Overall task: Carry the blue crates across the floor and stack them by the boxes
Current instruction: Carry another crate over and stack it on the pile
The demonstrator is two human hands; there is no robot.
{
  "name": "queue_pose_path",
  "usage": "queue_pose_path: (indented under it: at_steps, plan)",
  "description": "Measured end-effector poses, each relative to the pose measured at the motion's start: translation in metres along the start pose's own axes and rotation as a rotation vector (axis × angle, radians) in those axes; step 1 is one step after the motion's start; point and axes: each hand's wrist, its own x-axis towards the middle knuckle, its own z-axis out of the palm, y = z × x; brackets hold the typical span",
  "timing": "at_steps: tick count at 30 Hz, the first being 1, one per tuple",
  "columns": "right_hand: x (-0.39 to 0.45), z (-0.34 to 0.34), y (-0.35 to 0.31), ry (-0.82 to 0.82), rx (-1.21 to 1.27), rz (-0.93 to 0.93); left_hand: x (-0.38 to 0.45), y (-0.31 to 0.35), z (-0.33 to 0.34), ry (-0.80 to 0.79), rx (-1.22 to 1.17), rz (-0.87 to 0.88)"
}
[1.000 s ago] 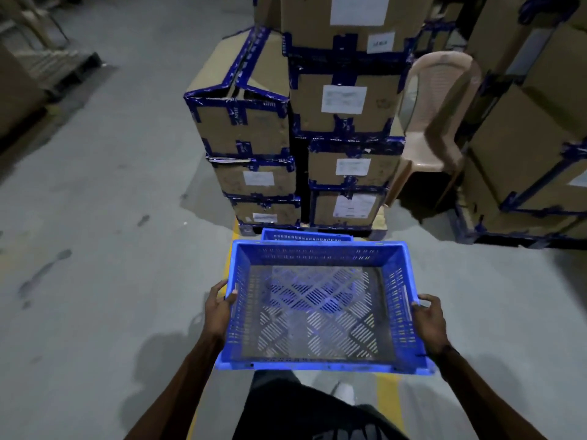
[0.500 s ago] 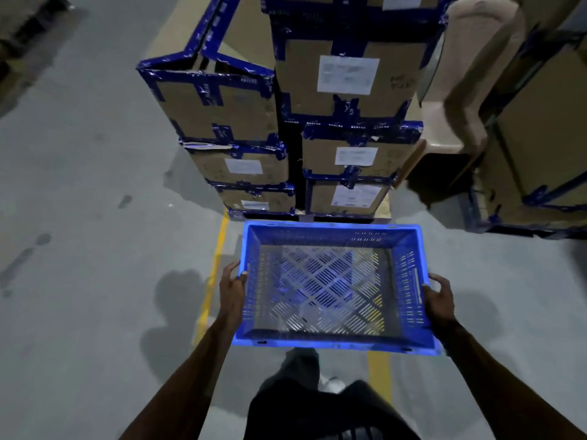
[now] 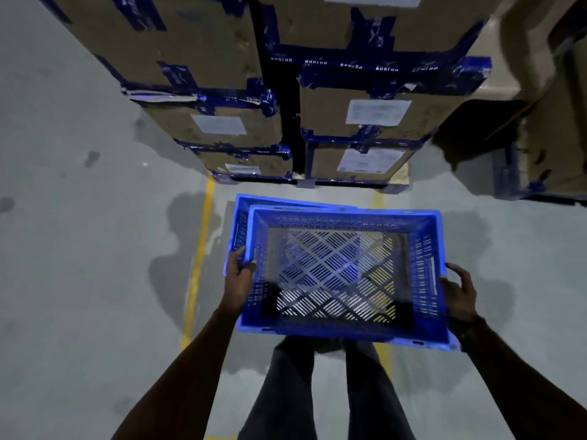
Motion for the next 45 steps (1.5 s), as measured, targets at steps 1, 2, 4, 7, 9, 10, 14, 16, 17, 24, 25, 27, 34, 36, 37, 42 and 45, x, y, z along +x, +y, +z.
queue_pose_path:
  at_steps: [1, 2, 4, 7, 9, 10, 14, 16, 17, 24, 25, 27, 34, 36, 37, 42, 45]
  plan:
    - [0.014, 0.0, 0.008, 0.035, -0.023, -0.002, 0.007, -0.007, 0.005, -0.008, 0.0, -0.009]
    - [0.026, 0.0, 0.018, 0.063, -0.057, 0.003, 0.014, -0.013, 0.01, -0.018, -0.018, -0.029]
    - [0.044, 0.002, 0.028, 0.118, -0.098, 0.058, 0.026, -0.028, 0.017, -0.038, -0.023, -0.052]
    - [0.065, 0.01, 0.036, 0.169, -0.148, 0.123, 0.037, -0.048, 0.025, -0.039, 0.04, -0.051]
    - [0.077, 0.012, 0.044, 0.159, -0.154, 0.139, 0.045, -0.058, 0.031, -0.031, 0.043, -0.049]
    - [0.082, 0.011, 0.049, 0.152, -0.154, 0.149, 0.051, -0.065, 0.034, -0.032, 0.051, -0.053]
    - [0.094, 0.009, 0.059, 0.151, -0.128, 0.212, 0.059, -0.075, 0.038, -0.011, 0.119, -0.056]
    - [0.095, 0.009, 0.059, 0.157, -0.132, 0.238, 0.058, -0.072, 0.039, -0.032, 0.178, -0.023]
    - [0.094, 0.01, 0.058, 0.163, -0.134, 0.245, 0.056, -0.072, 0.039, -0.049, 0.216, 0.002]
    - [0.09, 0.016, 0.052, 0.164, -0.144, 0.237, 0.02, -0.084, 0.038, -0.171, 0.601, 0.099]
    - [0.09, 0.016, 0.052, 0.165, -0.147, 0.235, 0.013, -0.083, 0.04, -0.194, 0.613, 0.086]
    - [0.089, 0.017, 0.053, 0.145, -0.155, 0.222, 0.007, -0.084, 0.04, -0.25, 0.625, 0.071]
    - [0.086, 0.029, 0.057, 0.143, -0.165, 0.222, 0.018, -0.08, 0.024, -0.326, 0.708, 0.032]
    - [0.085, 0.038, 0.057, 0.14, -0.159, 0.21, 0.023, -0.073, 0.019, -0.309, 0.746, 0.034]
    - [0.086, 0.043, 0.058, 0.133, -0.154, 0.205, 0.026, -0.07, 0.015, -0.301, 0.76, 0.026]
    - [0.083, 0.075, 0.063, 0.158, -0.063, 0.162, 0.051, -0.055, -0.012, -0.281, 0.774, 0.025]
    - [0.092, 0.095, 0.073, 0.13, -0.044, 0.121, 0.066, -0.042, -0.026, -0.267, 0.789, 0.02]
